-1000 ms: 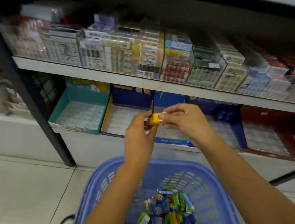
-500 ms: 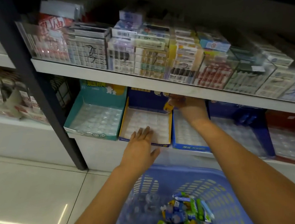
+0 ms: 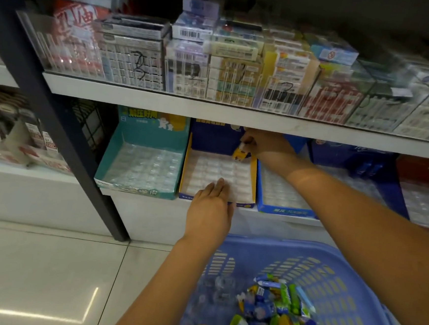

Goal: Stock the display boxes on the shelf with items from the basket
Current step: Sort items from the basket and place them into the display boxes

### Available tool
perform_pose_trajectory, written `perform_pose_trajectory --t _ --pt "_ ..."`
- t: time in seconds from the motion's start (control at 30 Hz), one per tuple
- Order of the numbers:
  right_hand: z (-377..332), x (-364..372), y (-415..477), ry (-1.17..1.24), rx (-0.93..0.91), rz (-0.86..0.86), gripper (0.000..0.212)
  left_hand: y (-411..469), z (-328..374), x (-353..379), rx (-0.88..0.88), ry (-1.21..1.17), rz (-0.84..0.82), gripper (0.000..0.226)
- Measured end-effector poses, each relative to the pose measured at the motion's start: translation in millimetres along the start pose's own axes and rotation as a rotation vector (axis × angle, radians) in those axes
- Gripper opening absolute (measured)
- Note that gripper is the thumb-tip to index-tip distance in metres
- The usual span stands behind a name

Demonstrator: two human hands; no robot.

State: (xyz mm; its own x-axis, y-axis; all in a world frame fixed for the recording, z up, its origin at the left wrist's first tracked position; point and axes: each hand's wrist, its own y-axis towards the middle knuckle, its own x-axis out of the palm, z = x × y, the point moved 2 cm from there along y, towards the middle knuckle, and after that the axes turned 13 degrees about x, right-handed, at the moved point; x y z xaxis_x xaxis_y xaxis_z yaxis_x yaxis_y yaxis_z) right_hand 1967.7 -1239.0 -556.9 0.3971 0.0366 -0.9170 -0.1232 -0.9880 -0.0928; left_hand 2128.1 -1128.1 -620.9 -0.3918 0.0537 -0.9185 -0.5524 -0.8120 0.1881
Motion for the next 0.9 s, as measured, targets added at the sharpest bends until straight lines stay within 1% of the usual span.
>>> perform_pose_trajectory --t 0.1,0.17,0.3,0.47,0.5,0.57,0.6,0.7,0.73,0.8,0.83,0.87,0.9 --pt "-4.6 -3.7 1.1 -0.123 -0.013 -0.075 0.018 -0.9 -0.7 1.0 -0.004 0.005 0.01 0.054" --pt "-5.9 -5.0 -0.2 -0.16 -0.027 -0.076 0.015 -1.3 -0.5 1.4 -0.011 0.004 0.015 0.054" --pt "-2.8 -7.7 -4.1 -0.184 -0.008 -0.062 0.024 -0.8 -0.2 1.2 -0.022 0.001 0.009 0.054" --pt "-8.6 -8.4 -3.2 -0.161 -0.003 -0.067 0.021 -0.3 -0.6 2.3 -0.028 -0.01 0.0 0.055" --pt "-9.0 -8.0 -3.9 -0.189 0.001 -0.066 0.022 -0.3 -0.8 2.4 -0.027 -0.011 -0.002 0.055" --pt "-10.5 -7.4 -7.6 -0.151 0.029 -0.067 0.027 0.1 -1.5 2.2 -0.023 -0.021 0.002 0.055" --pt "-10.0 -7.4 -9.8 -0.169 0.034 -0.054 0.027 0.3 -1.5 2.2 -0.021 -0.028 0.003 0.055" --pt "-16.5 -6.5 -16.2 -0.252 0.007 -0.002 0.014 1.4 -1.7 1.2 -0.018 -0.042 0.002 0.054" --pt "-23.1 -8.5 -19.0 -0.263 0.014 0.011 0.014 1.5 -1.4 -0.8 -0.02 -0.042 -0.011 0.054" --pt "-33.1 -11.0 -23.5 -0.305 -0.002 0.064 0.029 0.3 1.5 -6.2 -0.018 -0.04 -0.053 0.055" --pt "-34.8 -12.3 -27.1 -0.332 -0.011 0.082 0.028 -1.2 4.6 -9.3 -0.012 -0.059 -0.067 0.055" --pt "-34.6 -13.4 -37.3 -0.331 -0.003 0.054 0.022 -3.9 8.8 -13.7 -0.009 -0.096 -0.056 0.054" --pt "-31.4 -14.4 -49.0 -0.281 0.011 0.037 0.016 -7.8 13.9 -17.5 -0.006 -0.142 -0.006 0.051"
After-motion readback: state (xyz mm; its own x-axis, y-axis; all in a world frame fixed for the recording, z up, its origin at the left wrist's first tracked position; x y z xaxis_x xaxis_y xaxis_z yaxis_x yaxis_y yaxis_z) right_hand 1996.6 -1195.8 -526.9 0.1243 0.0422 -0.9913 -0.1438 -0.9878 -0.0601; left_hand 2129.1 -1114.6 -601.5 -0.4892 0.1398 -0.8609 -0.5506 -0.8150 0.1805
